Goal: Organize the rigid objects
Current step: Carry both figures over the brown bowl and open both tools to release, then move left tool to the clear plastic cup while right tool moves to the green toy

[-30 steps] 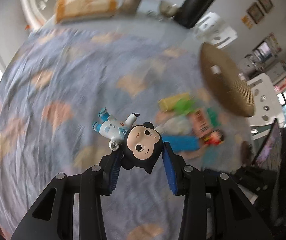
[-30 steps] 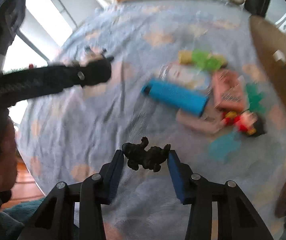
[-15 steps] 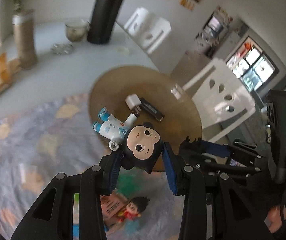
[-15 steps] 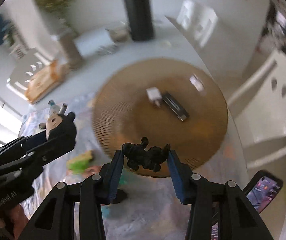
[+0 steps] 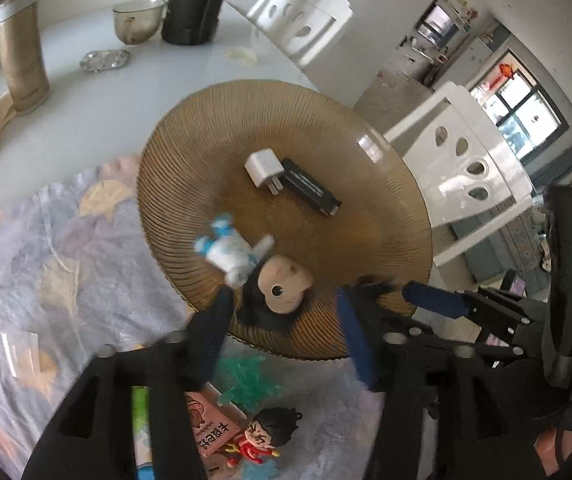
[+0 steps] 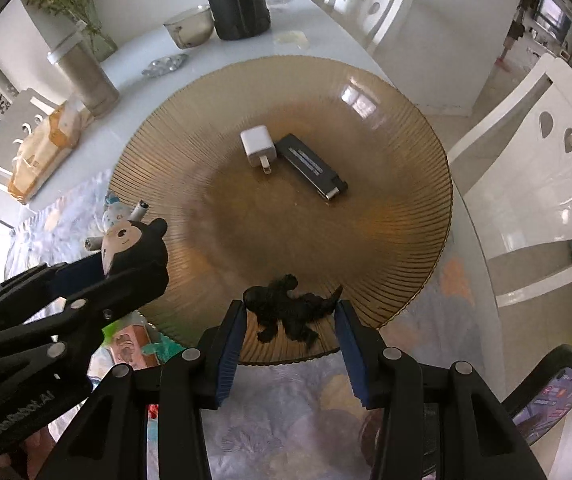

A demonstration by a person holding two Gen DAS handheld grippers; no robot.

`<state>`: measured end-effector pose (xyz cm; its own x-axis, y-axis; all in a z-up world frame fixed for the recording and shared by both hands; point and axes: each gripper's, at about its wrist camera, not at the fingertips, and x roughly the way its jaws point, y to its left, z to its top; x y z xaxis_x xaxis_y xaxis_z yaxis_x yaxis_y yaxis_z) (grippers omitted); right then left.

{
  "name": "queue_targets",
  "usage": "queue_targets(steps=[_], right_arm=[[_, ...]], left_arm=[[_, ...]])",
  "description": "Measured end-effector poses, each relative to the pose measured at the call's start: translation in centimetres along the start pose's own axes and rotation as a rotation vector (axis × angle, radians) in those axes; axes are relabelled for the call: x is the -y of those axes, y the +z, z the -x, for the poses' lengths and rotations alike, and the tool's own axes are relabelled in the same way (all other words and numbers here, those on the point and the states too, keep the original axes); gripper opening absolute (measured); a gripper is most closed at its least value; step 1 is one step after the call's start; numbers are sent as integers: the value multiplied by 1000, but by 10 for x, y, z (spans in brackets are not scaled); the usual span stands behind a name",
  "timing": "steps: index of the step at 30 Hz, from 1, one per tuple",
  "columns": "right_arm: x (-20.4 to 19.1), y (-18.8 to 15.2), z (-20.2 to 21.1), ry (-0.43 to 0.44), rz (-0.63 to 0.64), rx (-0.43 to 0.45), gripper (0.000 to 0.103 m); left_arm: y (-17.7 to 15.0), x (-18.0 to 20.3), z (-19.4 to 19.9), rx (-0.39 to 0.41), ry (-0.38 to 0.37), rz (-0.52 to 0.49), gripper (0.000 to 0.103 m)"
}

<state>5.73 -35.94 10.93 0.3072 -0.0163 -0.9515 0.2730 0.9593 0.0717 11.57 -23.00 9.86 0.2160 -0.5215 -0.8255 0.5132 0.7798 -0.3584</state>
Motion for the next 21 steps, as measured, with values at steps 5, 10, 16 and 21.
queue_targets(steps=[5, 10, 16, 21], right_arm=[[-1, -2, 20, -20, 10, 59, 67], [-10, -12, 41, 5, 27, 97, 67], [-34, -34, 55, 25, 76, 108, 67], [-60, -62, 56, 56, 107, 80, 67]], left_arm=[[-9, -7, 34, 84, -10, 37, 75], [-44, -34, 72, 129, 15, 104, 75], [-122, -88, 116, 144, 81, 272, 75], [-168, -117, 138, 153, 115, 370, 75]])
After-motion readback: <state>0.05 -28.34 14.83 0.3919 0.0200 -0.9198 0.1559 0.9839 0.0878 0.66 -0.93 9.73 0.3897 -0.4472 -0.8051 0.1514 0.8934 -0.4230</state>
